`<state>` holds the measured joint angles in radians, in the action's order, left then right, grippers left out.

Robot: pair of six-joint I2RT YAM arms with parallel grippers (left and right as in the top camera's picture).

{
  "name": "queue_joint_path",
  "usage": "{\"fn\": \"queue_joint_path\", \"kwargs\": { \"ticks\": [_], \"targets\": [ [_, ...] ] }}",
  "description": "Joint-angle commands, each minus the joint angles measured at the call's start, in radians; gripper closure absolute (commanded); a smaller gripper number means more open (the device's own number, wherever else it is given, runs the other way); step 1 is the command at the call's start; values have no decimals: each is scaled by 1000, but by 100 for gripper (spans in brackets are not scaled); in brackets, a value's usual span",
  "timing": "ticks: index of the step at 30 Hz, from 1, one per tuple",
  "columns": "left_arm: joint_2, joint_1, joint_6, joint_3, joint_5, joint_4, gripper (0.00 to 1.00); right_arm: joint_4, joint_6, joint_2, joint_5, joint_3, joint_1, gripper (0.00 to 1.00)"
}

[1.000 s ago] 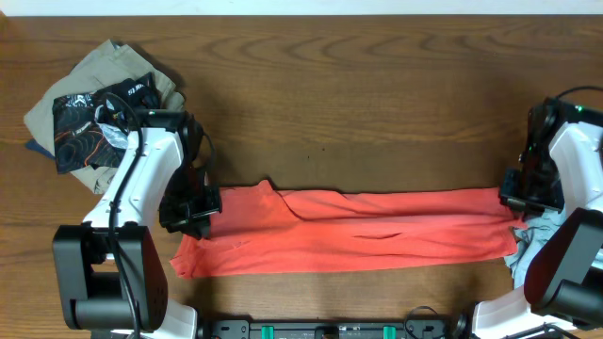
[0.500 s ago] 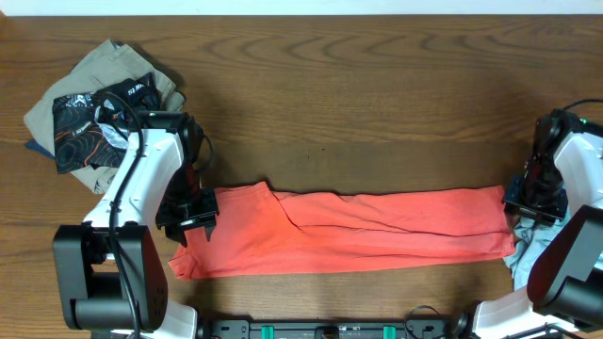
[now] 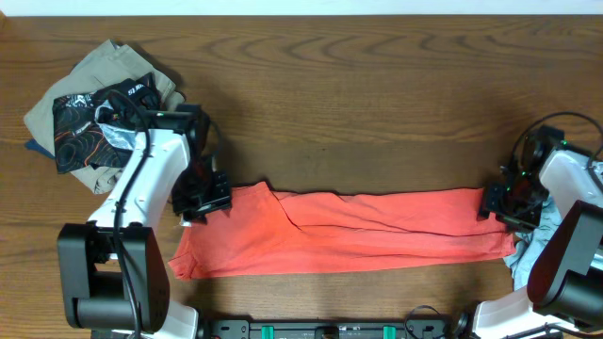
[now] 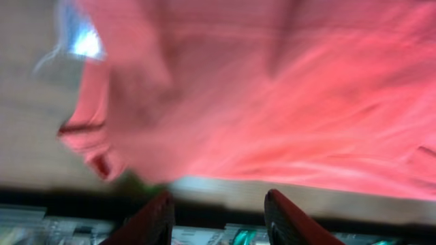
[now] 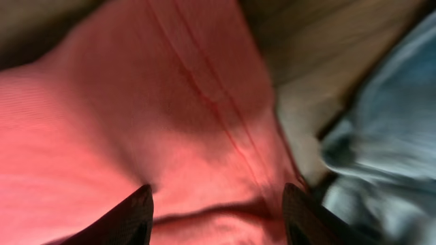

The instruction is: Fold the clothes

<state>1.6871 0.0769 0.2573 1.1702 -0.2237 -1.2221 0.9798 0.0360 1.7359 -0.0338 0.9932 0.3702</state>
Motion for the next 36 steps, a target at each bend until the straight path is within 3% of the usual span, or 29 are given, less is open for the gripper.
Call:
{"fn": "queue_joint_path", "kwargs": {
  "ticks": [1,8,21,29,30,33,35,36],
  "targets": [
    [0,43,-12,-3,-31,42,49,-48,-14,-10,13,-51,10,40],
    [1,127,35,-3,-31,169,39,-177,-3,-10,54,-145,9,42],
    [63,182,117,-3,-31,338,37,-221,31,-10,68,-160,9,77],
    [128,221,122,-3,-31,407,38,-228,46,-10,69,-160,9,79],
    [134,225,122,-3,-31,417,43,-229,46,-10,69,-160,9,79],
    [139,232,122,-3,-31,429,68,-228,46,-10,69,-160,9,80],
    [138,232,122,-3,-31,425,93,-229,46,-10,73,-159,9,79],
    [138,232,122,-3,-31,419,94,-229,46,-10,76,-159,9,79]
  ]
}}
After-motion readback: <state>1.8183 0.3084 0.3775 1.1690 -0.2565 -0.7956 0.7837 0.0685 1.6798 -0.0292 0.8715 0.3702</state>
